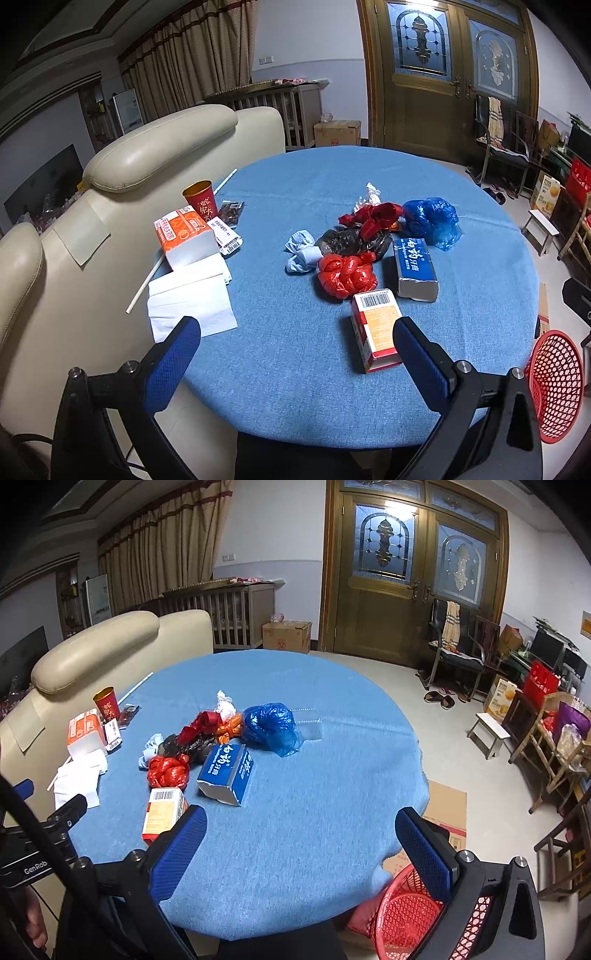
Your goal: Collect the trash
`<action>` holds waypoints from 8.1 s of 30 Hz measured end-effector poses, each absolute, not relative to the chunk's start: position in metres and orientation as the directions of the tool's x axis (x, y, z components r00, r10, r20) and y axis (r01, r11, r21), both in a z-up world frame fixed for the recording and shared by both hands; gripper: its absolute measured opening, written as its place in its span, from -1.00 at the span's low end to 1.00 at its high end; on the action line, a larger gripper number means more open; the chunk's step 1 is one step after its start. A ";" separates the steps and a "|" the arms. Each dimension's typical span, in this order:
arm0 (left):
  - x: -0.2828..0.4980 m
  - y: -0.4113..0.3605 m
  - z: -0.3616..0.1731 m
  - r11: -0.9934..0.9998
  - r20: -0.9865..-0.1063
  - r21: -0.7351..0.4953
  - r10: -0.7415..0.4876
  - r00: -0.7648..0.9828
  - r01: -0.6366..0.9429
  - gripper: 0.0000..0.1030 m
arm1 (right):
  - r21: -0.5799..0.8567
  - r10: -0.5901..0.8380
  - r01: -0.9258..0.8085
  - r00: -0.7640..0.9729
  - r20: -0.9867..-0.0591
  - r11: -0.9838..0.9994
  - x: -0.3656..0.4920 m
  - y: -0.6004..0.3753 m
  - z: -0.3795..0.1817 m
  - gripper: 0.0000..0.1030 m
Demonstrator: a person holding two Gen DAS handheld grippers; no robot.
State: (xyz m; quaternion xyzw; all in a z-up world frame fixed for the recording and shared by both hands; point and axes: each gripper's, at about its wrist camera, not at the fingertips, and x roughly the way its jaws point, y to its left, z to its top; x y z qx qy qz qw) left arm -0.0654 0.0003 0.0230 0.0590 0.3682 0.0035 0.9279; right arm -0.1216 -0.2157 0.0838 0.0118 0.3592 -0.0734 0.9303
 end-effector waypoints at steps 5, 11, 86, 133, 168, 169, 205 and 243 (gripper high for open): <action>-0.065 -0.001 0.023 0.993 -0.685 0.112 0.049 0.727 0.038 1.00 | -0.024 -0.119 0.139 0.732 -0.671 0.990 -0.121 -0.215 0.083 1.00; -0.065 -0.001 0.021 0.993 -0.689 0.110 0.046 0.724 0.042 1.00 | -0.022 -0.113 0.135 0.725 -0.680 0.991 -0.118 -0.214 0.080 1.00; -0.019 -0.007 -0.037 0.988 -0.818 0.038 -0.055 0.572 0.150 1.00 | 0.272 0.230 0.053 0.395 -0.890 0.961 0.094 -0.184 -0.046 0.18; -0.035 -0.223 -0.033 0.671 -0.847 -0.133 -0.459 0.267 0.730 -0.06 | 0.502 0.218 0.354 0.603 -0.768 0.789 -0.131 -0.436 -0.041 0.21; -0.066 -0.288 -0.037 0.564 -0.867 -0.048 -0.433 0.246 0.824 0.14 | 0.551 -0.220 0.765 0.631 -0.744 0.332 -0.313 -0.572 -0.133 0.33; -0.062 -0.279 -0.034 0.584 -0.861 -0.048 -0.435 0.263 0.810 0.14 | 0.549 -0.229 0.772 0.625 -0.746 0.319 -0.314 -0.569 -0.135 0.33; 0.011 -0.003 -0.024 0.954 -0.804 -0.145 -0.267 0.531 0.261 0.15 | 0.392 -0.357 0.821 0.543 -0.760 0.415 -0.230 -0.525 -0.104 0.36; 0.125 0.002 -0.065 0.940 -0.809 -0.301 -0.339 0.480 0.158 0.33 | 0.474 0.344 0.034 0.642 -0.685 0.880 0.173 -0.272 -0.008 0.51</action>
